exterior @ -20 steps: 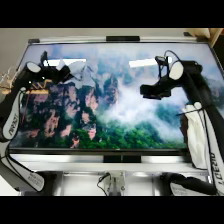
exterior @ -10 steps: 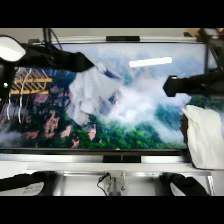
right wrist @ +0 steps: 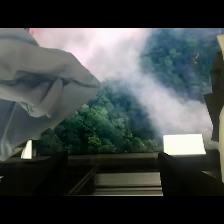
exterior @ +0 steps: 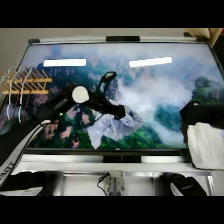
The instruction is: Fold the shirts.
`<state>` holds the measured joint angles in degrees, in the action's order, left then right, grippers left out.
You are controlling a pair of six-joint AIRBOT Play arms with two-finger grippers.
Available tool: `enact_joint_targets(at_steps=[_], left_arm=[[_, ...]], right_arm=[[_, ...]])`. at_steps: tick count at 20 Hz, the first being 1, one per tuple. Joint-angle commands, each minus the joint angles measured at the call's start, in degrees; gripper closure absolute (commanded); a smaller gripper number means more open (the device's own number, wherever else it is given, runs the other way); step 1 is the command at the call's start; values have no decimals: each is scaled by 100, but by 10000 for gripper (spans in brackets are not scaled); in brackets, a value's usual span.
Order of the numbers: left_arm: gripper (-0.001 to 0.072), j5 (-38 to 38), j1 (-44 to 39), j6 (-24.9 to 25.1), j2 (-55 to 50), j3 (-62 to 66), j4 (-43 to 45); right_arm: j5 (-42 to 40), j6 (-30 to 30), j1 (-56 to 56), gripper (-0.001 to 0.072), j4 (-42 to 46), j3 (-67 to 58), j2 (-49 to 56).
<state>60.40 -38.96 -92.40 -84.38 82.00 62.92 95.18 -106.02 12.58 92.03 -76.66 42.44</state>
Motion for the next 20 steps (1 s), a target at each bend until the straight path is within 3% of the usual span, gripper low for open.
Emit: enact_joint_targets(at_steps=[1, 4, 6, 12, 15, 20], left_arm=[[4, 935, 629, -114, 138, 24, 601], [4, 2074, 1611, -118, 448, -118, 1563], [4, 2162, 2081, -118, 654, -699, 1451], [4, 817, 1803, -13, 837, -3252, 199], [3, 238, 1373, 17, 835, -3886, -190], [4, -505, 730, 13, 822, -4037, -713]], right_arm=[[-514, -92, 2, 43, 140, 826, 212], [-1082, -50, 2, 44, -2, 1582, 894], [-1390, 120, 2, 43, -341, 1823, 1508], [-1733, 1292, 9, 43, -2177, 1840, 3049], [-2033, 1794, 181, 44, -2232, 1843, 3178], [-2361, 1971, 533, 43, -2168, 1871, 3206]])
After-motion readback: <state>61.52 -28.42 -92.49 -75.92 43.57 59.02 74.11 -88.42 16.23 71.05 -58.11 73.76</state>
